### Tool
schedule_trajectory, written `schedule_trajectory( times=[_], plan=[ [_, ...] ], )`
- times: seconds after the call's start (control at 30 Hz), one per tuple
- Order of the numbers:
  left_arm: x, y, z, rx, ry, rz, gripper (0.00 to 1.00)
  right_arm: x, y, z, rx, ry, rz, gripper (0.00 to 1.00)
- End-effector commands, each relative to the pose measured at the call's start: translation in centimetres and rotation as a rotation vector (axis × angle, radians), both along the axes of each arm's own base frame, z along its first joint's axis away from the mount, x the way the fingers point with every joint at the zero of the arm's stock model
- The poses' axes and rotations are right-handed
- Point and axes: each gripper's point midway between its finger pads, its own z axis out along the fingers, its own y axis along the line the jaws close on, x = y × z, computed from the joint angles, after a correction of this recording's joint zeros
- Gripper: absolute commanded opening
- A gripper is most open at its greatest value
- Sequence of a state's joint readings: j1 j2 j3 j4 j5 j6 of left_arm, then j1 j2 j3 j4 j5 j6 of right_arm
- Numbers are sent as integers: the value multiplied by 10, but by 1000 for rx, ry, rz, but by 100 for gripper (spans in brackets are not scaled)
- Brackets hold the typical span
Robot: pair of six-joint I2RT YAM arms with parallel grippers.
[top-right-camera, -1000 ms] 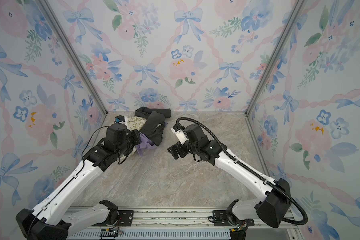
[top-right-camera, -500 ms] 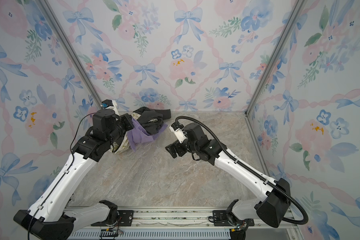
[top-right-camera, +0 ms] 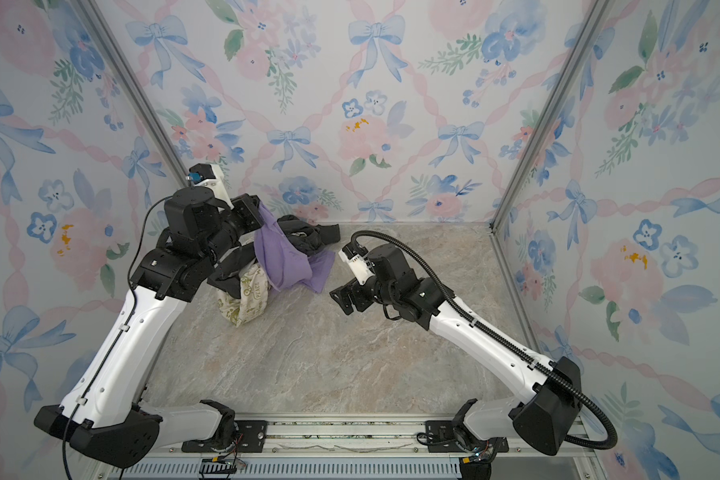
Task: Pick out a specific cloth from the pile
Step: 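Lift the purple shirt up out of the pile with the left gripper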
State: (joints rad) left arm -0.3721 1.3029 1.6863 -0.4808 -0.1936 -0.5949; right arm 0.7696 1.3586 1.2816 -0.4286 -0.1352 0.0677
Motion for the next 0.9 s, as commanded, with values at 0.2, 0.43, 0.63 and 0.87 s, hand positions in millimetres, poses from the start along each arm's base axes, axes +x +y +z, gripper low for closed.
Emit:
schedule_trajectory(
  times=[0.2, 0.43, 0.63, 0.87],
  plan=[
    [-6, -13, 99, -81, -248, -92, 0, 0, 4, 27, 33, -54, 2, 97],
    [5, -52, 53, -76, -136, -216, 0, 2, -8, 36, 52, -62, -27, 97],
    [5, -98, -15, -38, 3, -293, 0, 12, -44, 43, 69, -68, -106, 97],
    [-2, -155, -69, -54, 98, -406, 0, 23, -91, 35, 81, -24, -221, 97]
  ],
)
